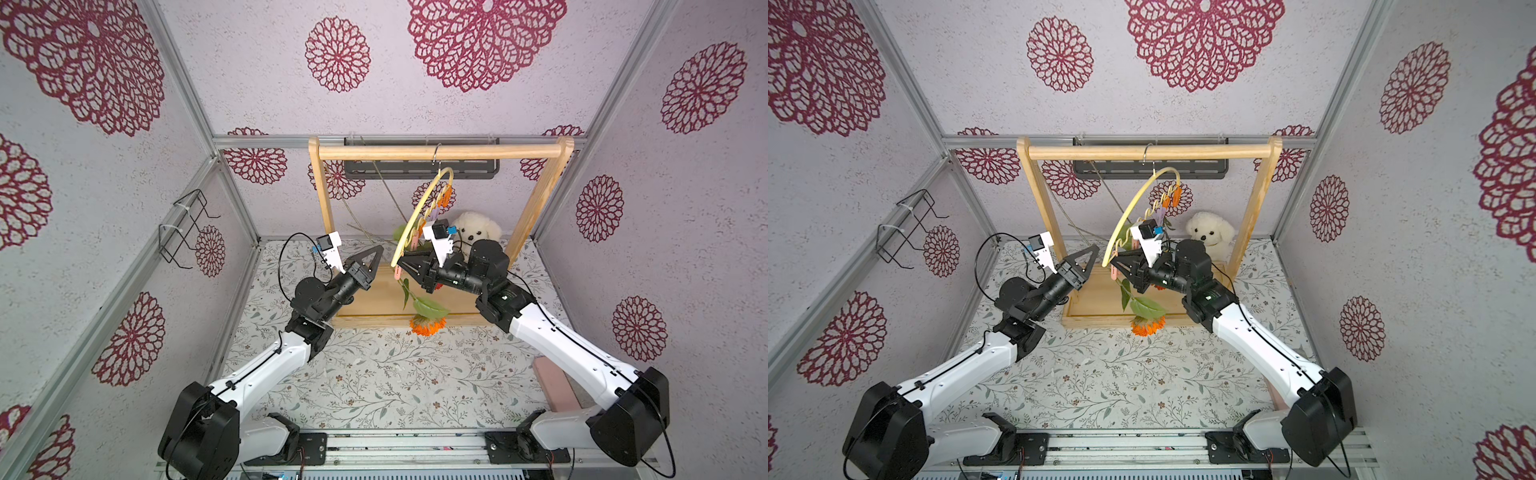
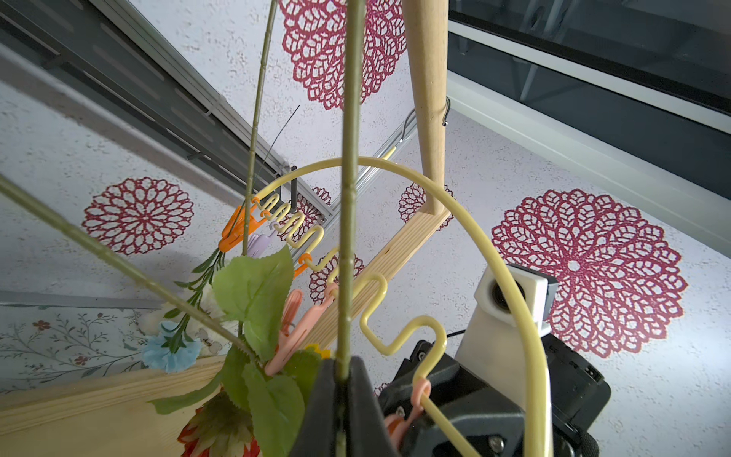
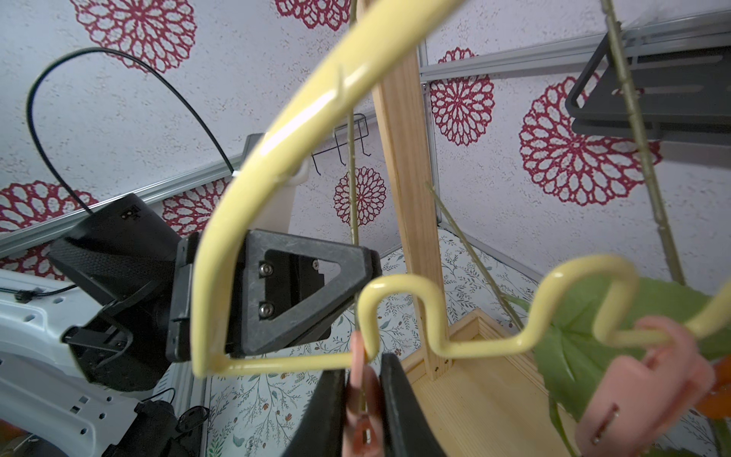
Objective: Dry the flowers on a clothes hanger
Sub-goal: Clamp the flower onto the hanger.
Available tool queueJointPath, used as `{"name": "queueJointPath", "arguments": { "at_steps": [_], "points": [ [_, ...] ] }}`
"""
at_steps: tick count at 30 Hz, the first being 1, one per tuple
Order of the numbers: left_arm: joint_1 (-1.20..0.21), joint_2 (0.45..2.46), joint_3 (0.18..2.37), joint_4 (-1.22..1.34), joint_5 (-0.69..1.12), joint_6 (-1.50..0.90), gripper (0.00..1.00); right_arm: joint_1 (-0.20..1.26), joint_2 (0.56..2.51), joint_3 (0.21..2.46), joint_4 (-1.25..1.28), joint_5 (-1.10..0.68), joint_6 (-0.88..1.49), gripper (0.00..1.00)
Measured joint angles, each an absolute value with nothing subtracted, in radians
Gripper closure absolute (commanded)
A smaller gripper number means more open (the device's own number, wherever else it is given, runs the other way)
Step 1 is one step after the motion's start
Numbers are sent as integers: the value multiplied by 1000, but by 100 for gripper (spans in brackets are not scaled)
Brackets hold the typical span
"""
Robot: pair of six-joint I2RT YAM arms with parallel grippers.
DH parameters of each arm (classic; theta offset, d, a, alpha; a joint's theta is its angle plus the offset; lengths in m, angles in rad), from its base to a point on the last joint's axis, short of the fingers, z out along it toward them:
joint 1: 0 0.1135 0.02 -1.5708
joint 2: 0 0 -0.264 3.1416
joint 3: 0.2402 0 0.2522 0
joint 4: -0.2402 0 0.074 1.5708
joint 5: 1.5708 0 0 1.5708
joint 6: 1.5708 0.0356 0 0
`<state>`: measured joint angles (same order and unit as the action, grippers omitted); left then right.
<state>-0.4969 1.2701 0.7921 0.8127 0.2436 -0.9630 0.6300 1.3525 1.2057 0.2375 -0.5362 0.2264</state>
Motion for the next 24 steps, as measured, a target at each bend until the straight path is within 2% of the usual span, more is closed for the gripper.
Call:
{"name": "queueJointPath", "arguments": {
  "at_steps": [10, 13, 21, 22, 24],
  "points": [
    [-497, 1311, 792, 862, 239, -1016, 100, 630, 1352, 1193, 253, -533, 226, 80],
    [-497, 1311, 792, 863, 242, -1015, 100, 630, 1352, 1193, 254, -532, 226, 70],
    [-497, 1308, 792, 853, 241, -1010, 100, 630, 1350, 1192, 257, -526, 222, 56],
    [-497, 1308, 792, 852, 239, -1010, 99, 630, 1350, 1192, 258, -526, 222, 54],
    [-497, 1308, 792, 852, 237, -1010, 90, 630, 1346, 1188, 258, -524, 221, 50]
  ]
}}
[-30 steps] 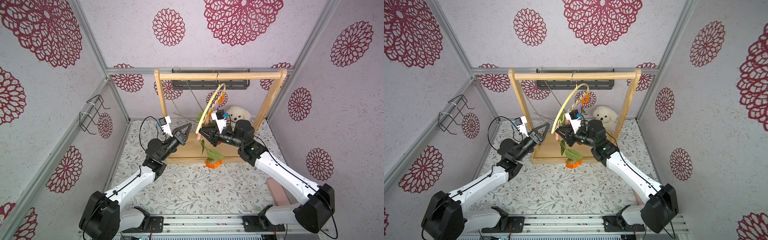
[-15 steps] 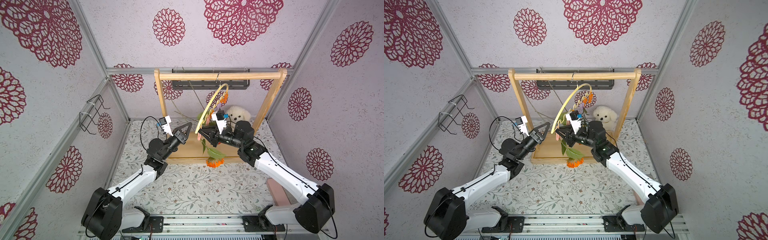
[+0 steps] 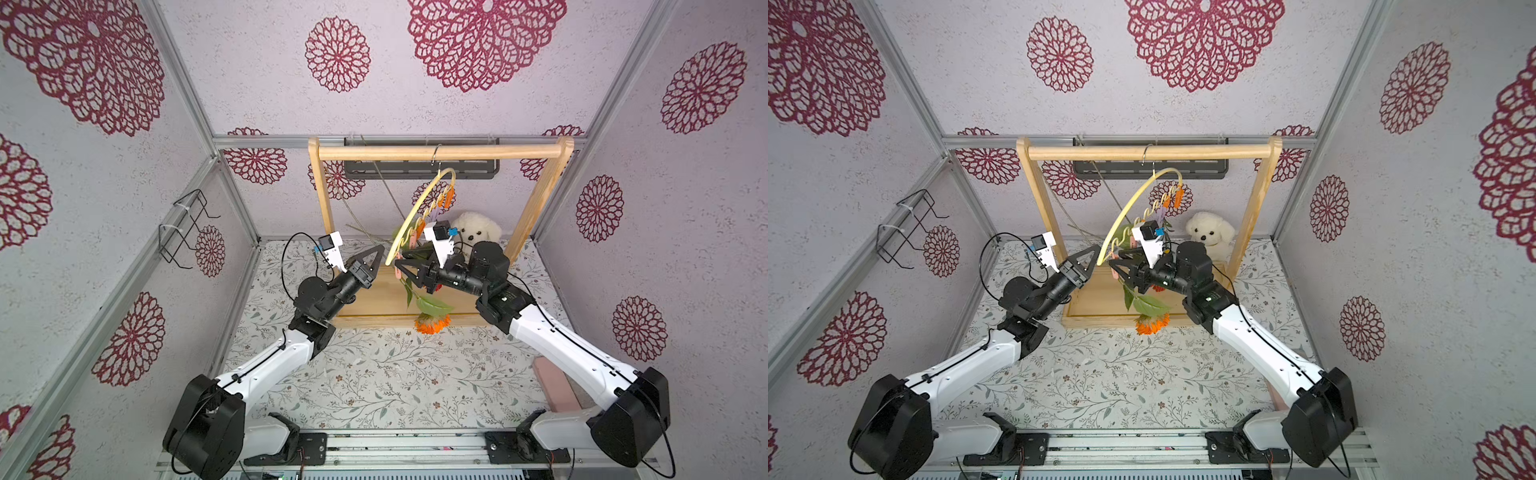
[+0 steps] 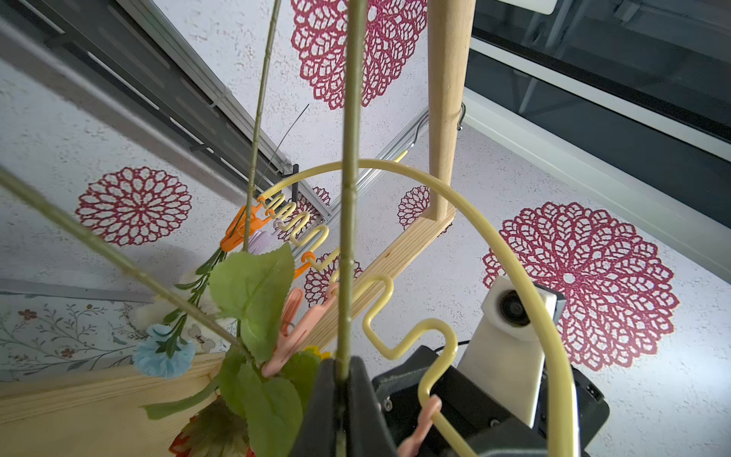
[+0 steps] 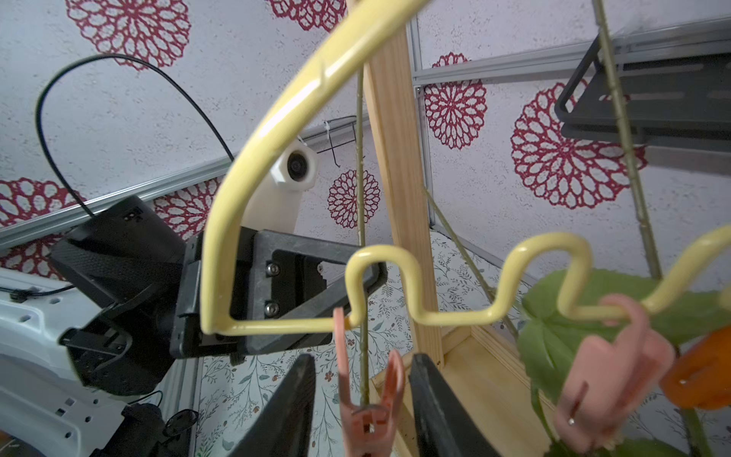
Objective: Dry the flowers on a clothes hanger
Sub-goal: Clamp the flower onto the hanger.
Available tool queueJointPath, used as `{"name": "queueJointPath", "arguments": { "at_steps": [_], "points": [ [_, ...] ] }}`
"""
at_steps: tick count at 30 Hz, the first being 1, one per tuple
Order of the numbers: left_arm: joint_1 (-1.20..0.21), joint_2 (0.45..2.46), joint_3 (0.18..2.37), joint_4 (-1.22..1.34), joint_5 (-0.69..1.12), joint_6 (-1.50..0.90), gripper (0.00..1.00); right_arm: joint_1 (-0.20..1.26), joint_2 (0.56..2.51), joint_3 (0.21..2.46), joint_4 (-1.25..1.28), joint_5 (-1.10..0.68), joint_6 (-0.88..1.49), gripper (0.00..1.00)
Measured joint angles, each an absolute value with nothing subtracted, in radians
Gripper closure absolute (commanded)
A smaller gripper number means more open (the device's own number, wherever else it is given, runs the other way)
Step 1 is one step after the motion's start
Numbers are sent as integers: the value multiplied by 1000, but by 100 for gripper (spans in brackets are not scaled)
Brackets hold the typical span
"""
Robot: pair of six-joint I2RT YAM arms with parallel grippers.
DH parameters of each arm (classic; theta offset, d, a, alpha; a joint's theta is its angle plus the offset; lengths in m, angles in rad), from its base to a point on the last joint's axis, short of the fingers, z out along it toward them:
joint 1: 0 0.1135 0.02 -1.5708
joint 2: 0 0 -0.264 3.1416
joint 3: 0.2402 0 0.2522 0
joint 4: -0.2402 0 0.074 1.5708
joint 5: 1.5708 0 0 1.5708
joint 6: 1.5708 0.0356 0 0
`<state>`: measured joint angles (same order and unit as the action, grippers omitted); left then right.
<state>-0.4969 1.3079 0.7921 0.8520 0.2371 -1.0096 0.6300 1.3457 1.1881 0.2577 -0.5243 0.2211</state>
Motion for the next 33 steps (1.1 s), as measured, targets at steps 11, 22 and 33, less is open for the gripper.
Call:
{"name": "queueJointPath", "arguments": {
  "at_steps": [11, 22, 33],
  "points": [
    [-493, 1277, 792, 824, 226, -976, 58, 630, 1280, 1138, 257, -522, 218, 41],
    [-438, 1163, 792, 687, 207, -886, 30, 622, 1153, 1033, 236, -519, 179, 26],
    [-356, 889, 759, 237, -78, -732, 3, 601, 841, 794, 274, -366, 88, 7]
  ]
}}
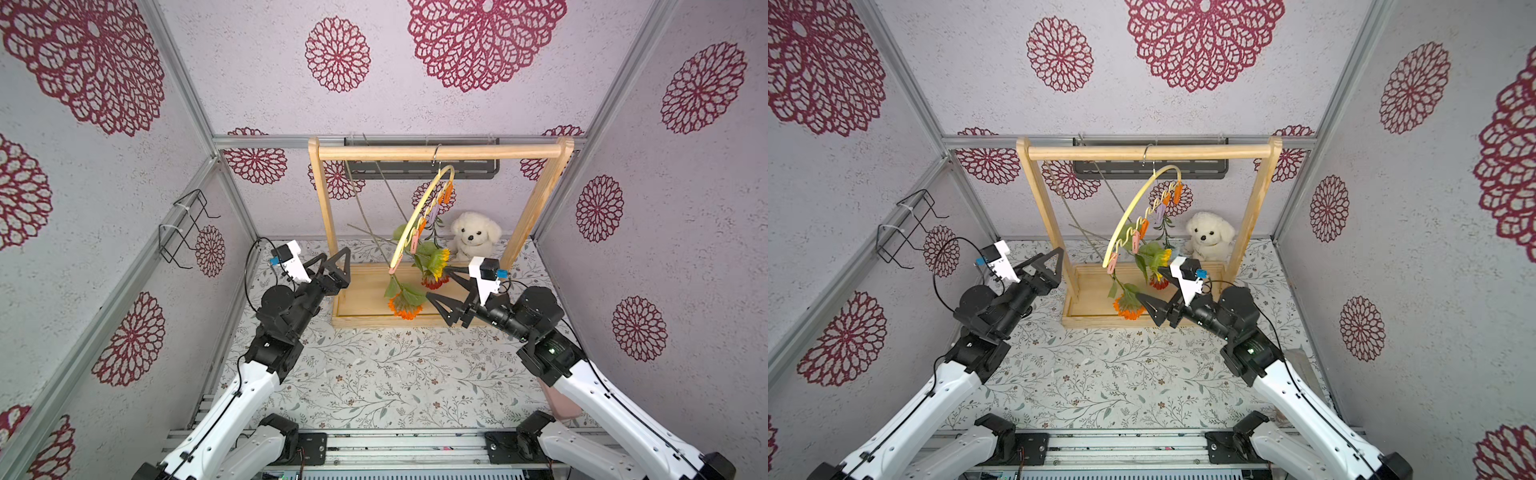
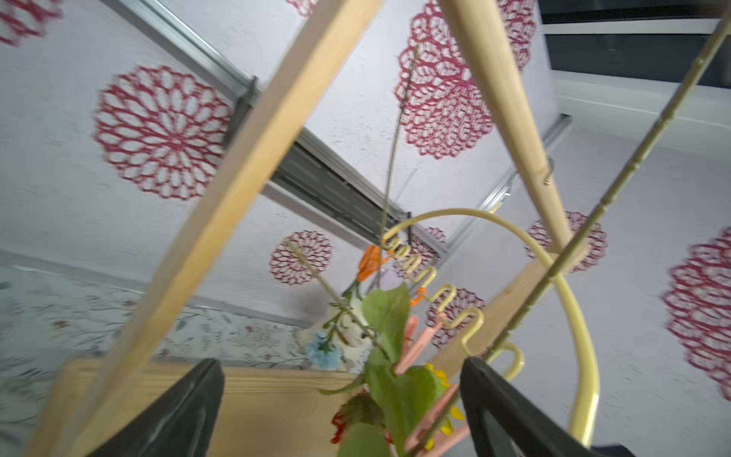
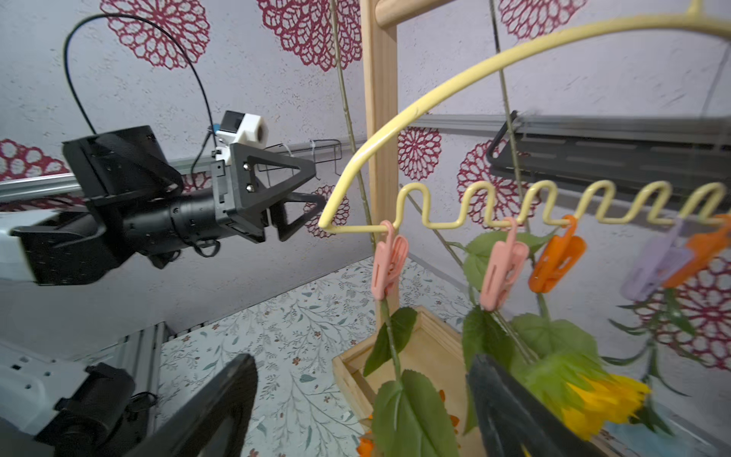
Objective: Dry the flowers on a clothes hanger
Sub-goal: Clamp the flower onto the hanger, then reset both arms
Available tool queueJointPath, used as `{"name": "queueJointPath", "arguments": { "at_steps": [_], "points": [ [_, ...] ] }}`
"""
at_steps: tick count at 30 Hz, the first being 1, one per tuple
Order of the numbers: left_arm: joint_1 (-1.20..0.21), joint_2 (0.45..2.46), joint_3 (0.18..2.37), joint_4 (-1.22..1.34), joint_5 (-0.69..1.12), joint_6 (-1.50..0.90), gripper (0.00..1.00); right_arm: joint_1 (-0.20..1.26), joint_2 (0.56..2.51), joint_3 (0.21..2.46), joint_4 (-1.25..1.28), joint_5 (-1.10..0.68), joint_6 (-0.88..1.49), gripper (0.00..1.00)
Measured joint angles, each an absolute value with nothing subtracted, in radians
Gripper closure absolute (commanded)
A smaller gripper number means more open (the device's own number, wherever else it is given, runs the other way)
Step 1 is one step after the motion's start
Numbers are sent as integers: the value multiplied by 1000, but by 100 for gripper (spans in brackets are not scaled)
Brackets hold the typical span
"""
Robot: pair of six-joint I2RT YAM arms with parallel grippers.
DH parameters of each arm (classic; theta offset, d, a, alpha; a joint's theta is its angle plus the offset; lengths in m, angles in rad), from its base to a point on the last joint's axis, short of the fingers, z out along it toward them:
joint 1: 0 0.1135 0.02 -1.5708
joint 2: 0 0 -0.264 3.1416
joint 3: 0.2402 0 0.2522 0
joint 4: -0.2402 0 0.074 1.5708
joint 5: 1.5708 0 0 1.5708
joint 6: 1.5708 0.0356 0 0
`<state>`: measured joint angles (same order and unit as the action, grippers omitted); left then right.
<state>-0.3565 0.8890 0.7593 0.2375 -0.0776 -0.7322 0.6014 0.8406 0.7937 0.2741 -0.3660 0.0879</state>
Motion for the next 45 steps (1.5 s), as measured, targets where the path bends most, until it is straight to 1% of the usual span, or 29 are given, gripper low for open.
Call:
{"name": "queueJointPath", "arguments": {
  "at_steps": [4, 6, 8, 11, 14, 17, 19, 22, 26, 28, 30, 34, 39, 41, 44, 45],
  "points": [
    [-300, 775, 702, 35, -312, -738, 3, 594, 687, 644, 299, -210, 56, 3],
    [-249, 759, 683, -60, -384, -749, 3, 585, 626, 579, 295, -130, 44, 1],
    [-196, 773, 675, -145, -437, -754, 3, 570, 575, 521, 284, -51, 37, 1],
    [-121, 855, 706, -292, -478, -775, 2, 532, 512, 434, 274, 59, 35, 1],
    [-58, 1002, 791, -427, -500, -783, 3, 450, 473, 344, 270, 134, 46, 1],
    [-30, 1124, 844, -488, -539, -776, 3, 326, 494, 284, 269, 158, 70, 1],
    [-26, 1178, 836, -474, -551, -726, 3, 248, 540, 260, 281, 162, 83, 1],
    [-26, 1190, 738, -326, -498, -559, 3, 162, 607, 226, 343, 176, 91, 1],
    [-25, 1154, 503, 14, -349, -301, 2, 58, 714, 175, 460, 185, 96, 1],
    [-25, 1156, 388, 197, -308, -206, 3, 24, 778, 147, 540, 189, 97, 1],
    [-18, 1197, 336, 321, -278, -145, 3, 14, 844, 121, 625, 197, 97, 1],
    [9, 1308, 342, 508, -181, -80, 3, 13, 1012, 100, 800, 207, 75, 1],
    [29, 1376, 416, 606, -112, -47, 2, 13, 1237, 108, 1019, 186, 23, 1],
    [51, 1401, 409, 694, -86, -47, 3, 13, 1292, 133, 1030, 167, 4, 1],
    [107, 1504, 382, 853, -68, -66, 3, 13, 1328, 178, 1035, 147, -17, 1],
    [121, 1533, 376, 863, -65, -73, 3, 13, 1331, 191, 1038, 142, -21, 0]
  ]
}}
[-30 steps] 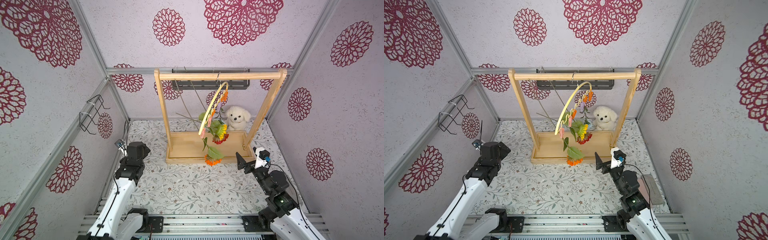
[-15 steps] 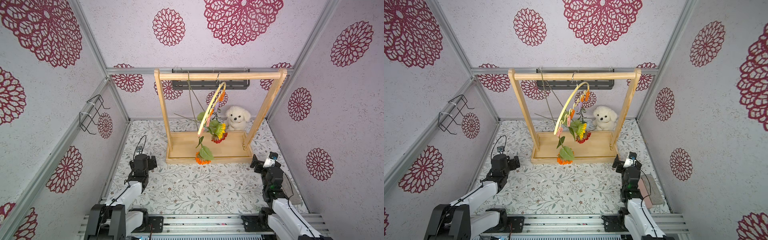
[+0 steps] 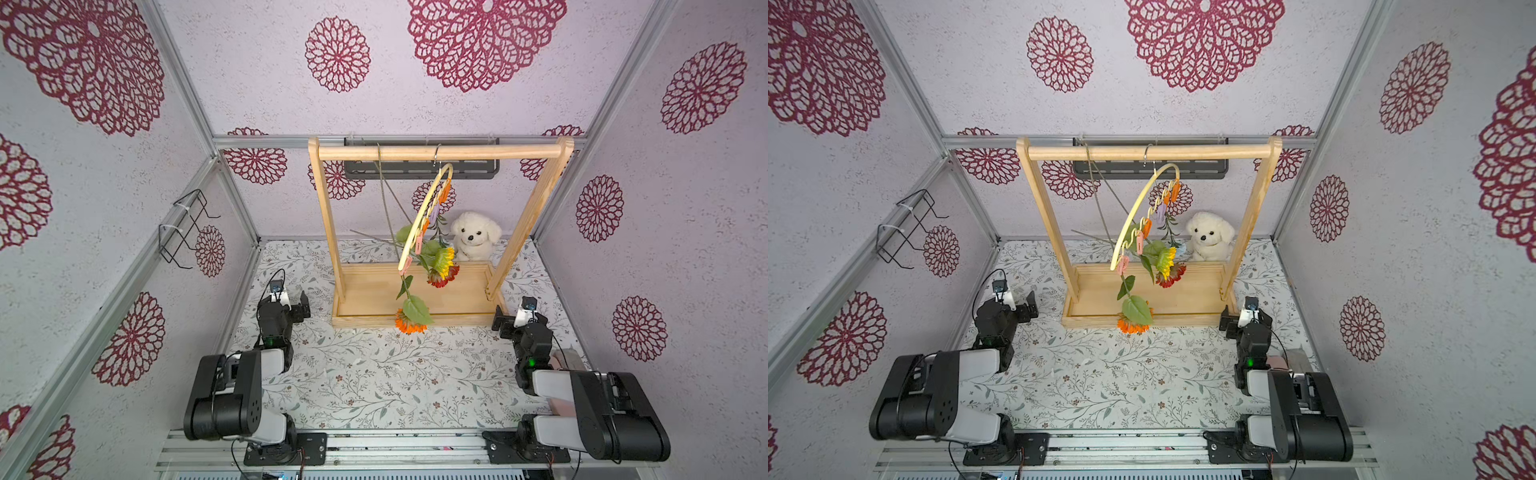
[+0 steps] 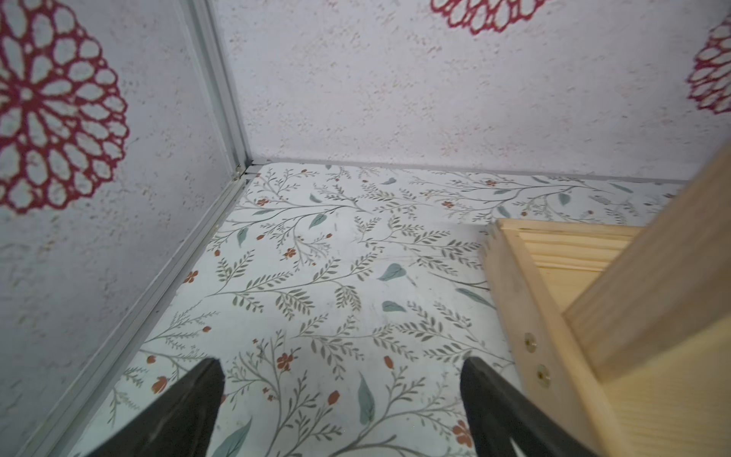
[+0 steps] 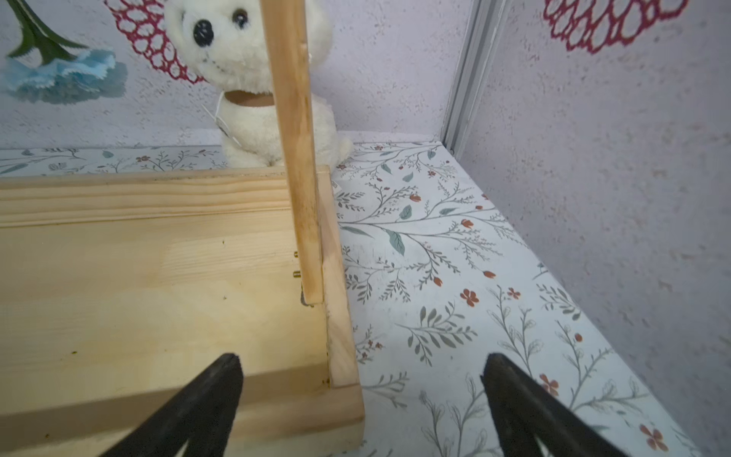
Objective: Dry the flowers on a clothes hanger
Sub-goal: Reset both arms
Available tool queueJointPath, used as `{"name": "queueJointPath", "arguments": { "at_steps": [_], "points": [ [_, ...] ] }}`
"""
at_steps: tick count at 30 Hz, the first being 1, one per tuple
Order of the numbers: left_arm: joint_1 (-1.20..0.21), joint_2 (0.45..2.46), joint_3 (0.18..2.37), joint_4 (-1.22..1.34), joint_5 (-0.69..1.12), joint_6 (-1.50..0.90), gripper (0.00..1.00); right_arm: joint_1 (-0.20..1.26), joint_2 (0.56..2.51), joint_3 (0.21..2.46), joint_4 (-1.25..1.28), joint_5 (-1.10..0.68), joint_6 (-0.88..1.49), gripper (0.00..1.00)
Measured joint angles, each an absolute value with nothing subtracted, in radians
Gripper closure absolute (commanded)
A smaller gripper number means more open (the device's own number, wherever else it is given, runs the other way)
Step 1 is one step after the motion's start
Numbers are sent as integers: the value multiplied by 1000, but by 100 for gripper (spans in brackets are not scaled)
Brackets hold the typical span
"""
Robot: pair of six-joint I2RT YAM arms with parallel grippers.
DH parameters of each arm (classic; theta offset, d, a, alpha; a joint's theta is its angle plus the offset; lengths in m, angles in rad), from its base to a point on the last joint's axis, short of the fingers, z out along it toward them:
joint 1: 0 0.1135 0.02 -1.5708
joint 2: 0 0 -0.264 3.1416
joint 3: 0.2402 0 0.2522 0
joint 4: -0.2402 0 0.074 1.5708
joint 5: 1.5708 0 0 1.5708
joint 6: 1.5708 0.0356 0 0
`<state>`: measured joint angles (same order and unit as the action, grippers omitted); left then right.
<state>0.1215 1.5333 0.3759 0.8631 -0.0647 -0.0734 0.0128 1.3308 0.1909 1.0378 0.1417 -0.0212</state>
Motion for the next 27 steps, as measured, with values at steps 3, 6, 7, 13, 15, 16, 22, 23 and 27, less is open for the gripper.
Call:
{"name": "queueJointPath", "arguments": {
  "at_steps": [3, 6, 7, 13, 15, 16, 22, 23, 27],
  "points": [
    [142, 1549, 373, 854, -52, -84, 2, 13, 1335, 208, 1047, 124, -25, 1],
    [146, 1549, 397, 852, -35, -92, 3, 30, 1365, 207, 1103, 115, -15, 1],
    [147, 1549, 402, 855, -30, -95, 2, 51, 1391, 207, 1129, 131, -19, 1],
    [174, 1549, 406, 859, 12, -115, 2, 92, 1542, 209, 1240, 149, -26, 1],
    [178, 1549, 407, 859, 17, -121, 3, 88, 1552, 196, 1267, 157, -26, 1],
    [178, 1549, 407, 859, 19, -123, 2, 88, 1553, 196, 1271, 161, -26, 1],
    [178, 1549, 407, 856, 22, -127, 3, 88, 1555, 193, 1321, 183, -22, 1],
    [178, 1549, 407, 855, 22, -128, 3, 88, 1555, 193, 1321, 189, -18, 1],
    [178, 1549, 407, 855, 22, -129, 3, 88, 1555, 193, 1322, 206, -15, 1]
  ]
}}
